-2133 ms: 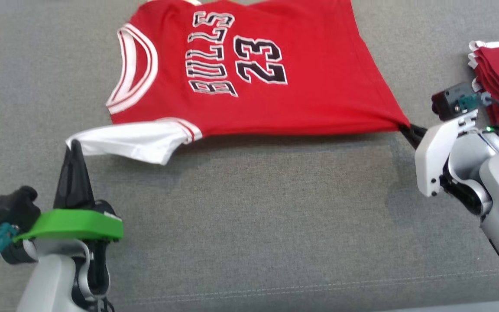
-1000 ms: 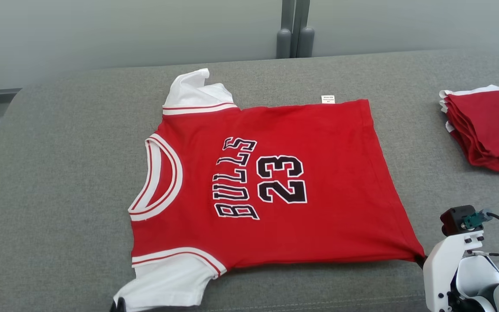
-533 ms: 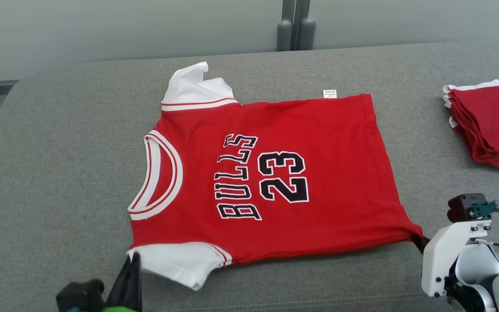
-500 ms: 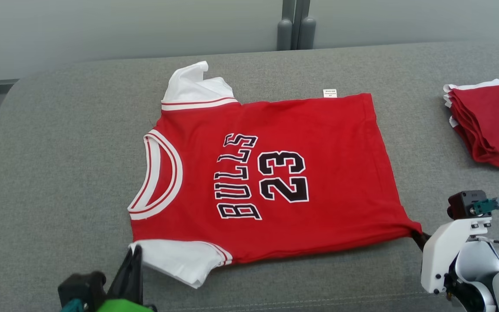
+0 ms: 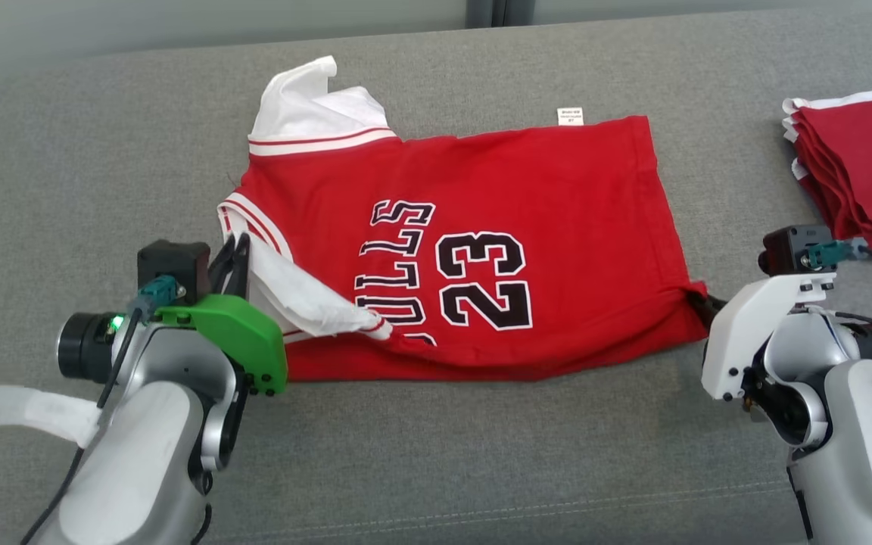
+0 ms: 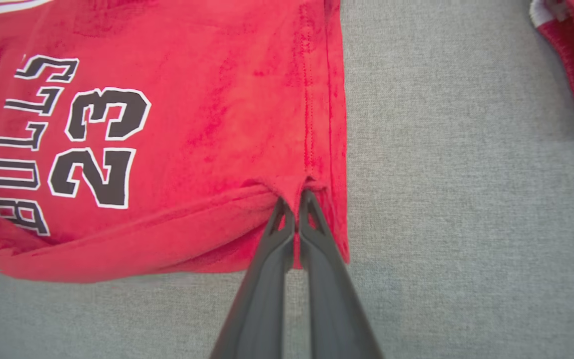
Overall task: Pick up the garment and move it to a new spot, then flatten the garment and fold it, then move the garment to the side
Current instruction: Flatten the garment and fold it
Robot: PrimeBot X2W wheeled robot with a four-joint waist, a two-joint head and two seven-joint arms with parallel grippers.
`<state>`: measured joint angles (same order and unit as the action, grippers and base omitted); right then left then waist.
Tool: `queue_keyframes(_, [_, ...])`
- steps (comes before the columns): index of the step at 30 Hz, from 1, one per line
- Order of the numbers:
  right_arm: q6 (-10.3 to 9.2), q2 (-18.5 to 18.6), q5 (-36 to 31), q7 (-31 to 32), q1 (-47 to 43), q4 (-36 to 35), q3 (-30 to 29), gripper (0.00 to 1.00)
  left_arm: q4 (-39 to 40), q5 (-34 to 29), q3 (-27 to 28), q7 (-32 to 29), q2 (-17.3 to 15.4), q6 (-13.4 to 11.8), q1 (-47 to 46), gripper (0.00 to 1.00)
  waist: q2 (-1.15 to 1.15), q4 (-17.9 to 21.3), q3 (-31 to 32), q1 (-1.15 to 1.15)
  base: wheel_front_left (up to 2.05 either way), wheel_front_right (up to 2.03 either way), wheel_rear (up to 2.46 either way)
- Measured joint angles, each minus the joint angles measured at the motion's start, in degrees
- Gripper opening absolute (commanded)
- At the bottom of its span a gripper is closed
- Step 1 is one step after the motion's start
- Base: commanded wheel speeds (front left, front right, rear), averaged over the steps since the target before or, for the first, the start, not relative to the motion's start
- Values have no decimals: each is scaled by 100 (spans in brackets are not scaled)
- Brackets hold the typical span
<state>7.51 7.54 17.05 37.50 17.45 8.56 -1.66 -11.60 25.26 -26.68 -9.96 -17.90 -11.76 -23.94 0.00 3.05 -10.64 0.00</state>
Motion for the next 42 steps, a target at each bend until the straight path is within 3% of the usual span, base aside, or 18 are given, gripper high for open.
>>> queue_keyframes(13, [-1,35,-130,-391,670,816,-26,0,-1268,-32,13,350,305,126,-1064,0,0,-31,-480,1,0,0,0])
queue_keyframes(24, [-1,62,-149,-776,815,1096,134,1,-2011,-77,-101,463,392,244,-1491,0,0,15,-543,1,0,0,0])
queue_keyframes(25, [0,65,-134,-795,825,1113,154,24,-2046,-76,-104,499,394,244,-1490,31,0,17,-532,1,0,0,0])
queue_keyframes(26, [-1,71,-105,-845,829,1129,175,100,-2076,-76,-104,532,393,244,-1490,100,0,15,-519,1,0,0,0])
queue_keyframes(34, [-1,125,2,-1216,739,1129,76,100,-2171,-7,-69,831,412,181,-1229,100,0,-59,-326,1,0,0,0])
queue_keyframes(42, [-1,255,-55,-1079,80,631,-129,100,-2003,67,-86,690,123,30,-359,100,0,-164,-99,0,0,0,0])
